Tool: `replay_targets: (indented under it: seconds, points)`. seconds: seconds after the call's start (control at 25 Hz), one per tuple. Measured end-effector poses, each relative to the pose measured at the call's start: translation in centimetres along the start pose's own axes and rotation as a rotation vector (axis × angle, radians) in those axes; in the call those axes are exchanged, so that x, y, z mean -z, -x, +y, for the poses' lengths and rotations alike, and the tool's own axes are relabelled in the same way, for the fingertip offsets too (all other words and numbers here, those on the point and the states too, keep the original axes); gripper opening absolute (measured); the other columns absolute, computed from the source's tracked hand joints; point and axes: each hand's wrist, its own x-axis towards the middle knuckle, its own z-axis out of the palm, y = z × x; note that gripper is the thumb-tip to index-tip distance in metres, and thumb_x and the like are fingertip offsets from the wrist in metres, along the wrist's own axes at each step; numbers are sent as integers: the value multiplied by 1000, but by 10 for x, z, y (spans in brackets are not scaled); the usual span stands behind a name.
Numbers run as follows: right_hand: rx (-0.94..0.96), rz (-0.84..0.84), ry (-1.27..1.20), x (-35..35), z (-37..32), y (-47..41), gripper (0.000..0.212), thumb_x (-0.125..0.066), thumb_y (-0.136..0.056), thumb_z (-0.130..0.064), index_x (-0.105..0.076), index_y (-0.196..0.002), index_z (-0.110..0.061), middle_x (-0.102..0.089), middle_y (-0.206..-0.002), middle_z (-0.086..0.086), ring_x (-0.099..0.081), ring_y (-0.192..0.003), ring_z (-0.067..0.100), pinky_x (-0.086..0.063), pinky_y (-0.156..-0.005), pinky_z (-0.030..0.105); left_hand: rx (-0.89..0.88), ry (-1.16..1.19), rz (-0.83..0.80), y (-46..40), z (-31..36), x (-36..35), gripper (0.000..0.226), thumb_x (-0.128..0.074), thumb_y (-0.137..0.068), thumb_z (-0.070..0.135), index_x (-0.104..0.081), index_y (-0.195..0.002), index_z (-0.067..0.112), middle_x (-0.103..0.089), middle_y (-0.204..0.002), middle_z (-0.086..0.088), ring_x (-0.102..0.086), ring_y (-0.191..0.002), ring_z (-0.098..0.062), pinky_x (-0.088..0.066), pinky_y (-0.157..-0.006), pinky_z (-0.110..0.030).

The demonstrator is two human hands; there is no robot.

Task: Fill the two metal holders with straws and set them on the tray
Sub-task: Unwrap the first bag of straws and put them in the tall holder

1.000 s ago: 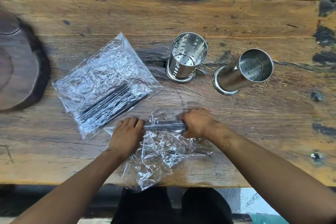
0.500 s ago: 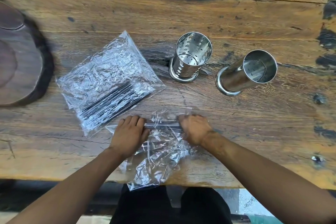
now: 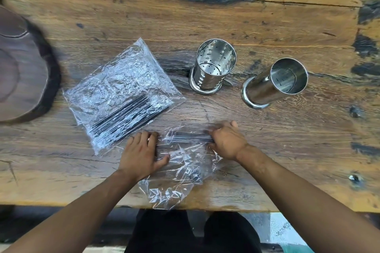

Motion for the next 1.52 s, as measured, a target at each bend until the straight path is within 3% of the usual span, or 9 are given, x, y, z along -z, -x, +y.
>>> replay_targets:
  seconds: [0.16,0.44,0.6,0.84,0.96,1.08,1.2,1.36,1.52]
  points:
    - [23,36,-110,1,8,12,52,-60,-97,-46,-50,-144,-27,-56,-145,0,-47,-136,23,-33,-112,38,12,-34,8,1,3,0,82,-38,-86,79,-52,-128,9,-54,-102,-11,-52,-91,-29,-44,-81,-42]
    - [-14,-213,-268,12,45,36,37,-61,-97,-40,-59,-130,-23,-69,-118,3,-65,-107,25,-52,-92,36,82,-24,-9,12,-2,-2,90,-36,-84,80,-46,-140,10,-52,-105,-13,-50,-94,-30,-43,-80,-43]
    - [-161,-128,-329,2,72,55,36,-63,-92,-32,-62,-126,-23,-73,-109,3,-67,-99,25,-53,-85,36,201,0,-30,22,-5,-4,90,-39,-82,77,-43,-141,9,-49,-103,-10,-48,-94,-27,-43,-81,-44]
    - [-489,82,-828,-43,71,83,10,-64,-94,-9,-64,-98,-18,-66,-56,-6,-61,-49,11,-46,-43,22,312,71,21,32,8,-2,101,-52,-76,69,-30,-148,0,-48,-125,-22,-40,-120,-38,-30,-109,-53]
    - [-539,190,-872,-58,56,80,7,-67,-91,-15,-65,-93,-21,-70,-71,-5,-64,-60,10,-47,-52,17,221,175,182,32,28,4,94,-52,-77,57,-32,-147,-2,-38,-142,-29,-29,-137,-43,-17,-119,-54]
    - [-604,257,-991,-59,50,75,15,-67,-91,-19,-60,-80,-26,-66,-52,-18,-58,-46,-10,-37,-40,6,25,230,243,32,60,3,73,-53,-82,41,-43,-142,0,-40,-145,-27,-32,-140,-45,-21,-119,-61]
    - [-635,291,-1133,-60,49,77,8,-66,-93,-24,-62,-91,-30,-67,-58,-17,-58,-47,-9,-42,-42,11,-75,175,34,22,88,-3,76,-52,-83,48,-40,-150,13,-36,-156,-19,-28,-148,-42,-19,-120,-63]
    - [-538,321,-1324,-52,48,89,13,-58,-101,-19,-59,-98,-32,-58,-51,-13,-49,-43,6,-38,-41,21,20,62,-208,-1,100,-12,94,-30,-85,72,4,-160,28,7,-168,-14,15,-154,-36,11,-120,-60]
    - [-393,497,-1304,-16,42,95,23,-57,-99,-13,-60,-87,-33,-60,-80,-14,-55,-75,2,-43,-70,15,105,56,-272,-20,105,1,95,-40,-78,70,-7,-157,29,-5,-167,-15,2,-154,-39,-9,-119,-63]
